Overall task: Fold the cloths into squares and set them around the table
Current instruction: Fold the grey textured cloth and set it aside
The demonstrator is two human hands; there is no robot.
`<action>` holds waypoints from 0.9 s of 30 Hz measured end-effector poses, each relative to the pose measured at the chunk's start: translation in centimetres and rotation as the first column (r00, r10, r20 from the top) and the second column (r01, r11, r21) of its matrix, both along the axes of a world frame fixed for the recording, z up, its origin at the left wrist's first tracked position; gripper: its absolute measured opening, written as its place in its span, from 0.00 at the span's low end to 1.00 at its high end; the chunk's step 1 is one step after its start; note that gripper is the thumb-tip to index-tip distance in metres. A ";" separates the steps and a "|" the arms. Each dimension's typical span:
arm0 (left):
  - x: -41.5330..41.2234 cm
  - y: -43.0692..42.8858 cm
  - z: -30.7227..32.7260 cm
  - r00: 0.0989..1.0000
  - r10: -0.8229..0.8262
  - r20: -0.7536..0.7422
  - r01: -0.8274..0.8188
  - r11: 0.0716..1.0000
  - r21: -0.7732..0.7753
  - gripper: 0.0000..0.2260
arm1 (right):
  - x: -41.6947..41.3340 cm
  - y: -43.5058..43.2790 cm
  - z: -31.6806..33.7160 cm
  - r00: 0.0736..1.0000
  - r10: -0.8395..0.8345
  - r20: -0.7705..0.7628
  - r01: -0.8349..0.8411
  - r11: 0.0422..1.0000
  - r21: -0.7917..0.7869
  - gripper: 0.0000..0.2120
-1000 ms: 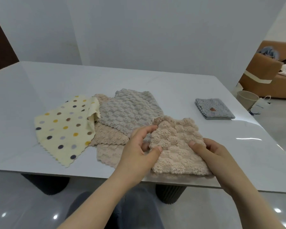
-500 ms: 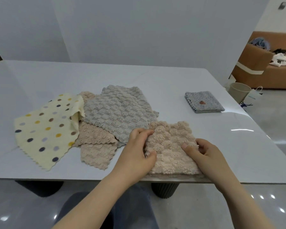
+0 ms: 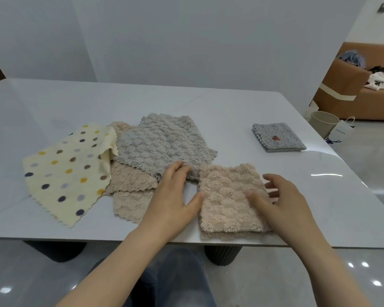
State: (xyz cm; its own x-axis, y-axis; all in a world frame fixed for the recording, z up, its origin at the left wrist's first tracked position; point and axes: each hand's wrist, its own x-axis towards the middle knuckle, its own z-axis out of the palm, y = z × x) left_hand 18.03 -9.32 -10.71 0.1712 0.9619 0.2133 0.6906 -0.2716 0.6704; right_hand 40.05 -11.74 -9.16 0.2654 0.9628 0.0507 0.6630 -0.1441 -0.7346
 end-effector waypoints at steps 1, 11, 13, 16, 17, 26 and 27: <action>-0.3 -0.1 0.2 1.000 0.008 0.029 -0.008 1.000 0.011 0.26 | -0.2 0.0 0.3 0.999 0.000 0.041 -0.002 0.999 0.048 0.26; -5.4 -2.1 2.5 0.966 0.135 0.223 -0.150 0.987 0.052 0.11 | -5.0 1.2 3.9 0.966 0.246 0.081 -0.258 0.944 0.204 0.14; -6.8 -2.5 2.6 0.961 0.160 0.226 -0.176 0.983 0.049 0.11 | -6.4 1.3 3.9 0.945 0.305 0.122 -0.324 0.928 0.187 0.14; -8.6 -2.9 2.8 0.952 0.197 0.234 -0.212 0.976 0.042 0.11 | -8.3 1.8 3.9 0.912 0.372 0.173 -0.397 0.907 0.142 0.13; -9.1 -3.0 2.7 0.951 0.204 0.231 -0.219 0.975 0.040 0.12 | -8.9 2.1 3.9 0.898 0.393 0.196 -0.421 0.898 0.127 0.13; -11.3 -2.5 1.1 0.973 0.184 0.136 -0.180 0.983 -0.040 0.20 | -12.7 5.0 2.0 0.777 0.506 0.375 -0.527 0.848 -0.052 0.27; -11.4 -2.3 0.9 0.979 0.171 0.109 -0.165 0.985 -0.059 0.25 | -13.0 5.3 1.8 0.772 0.511 0.379 -0.528 0.847 -0.066 0.28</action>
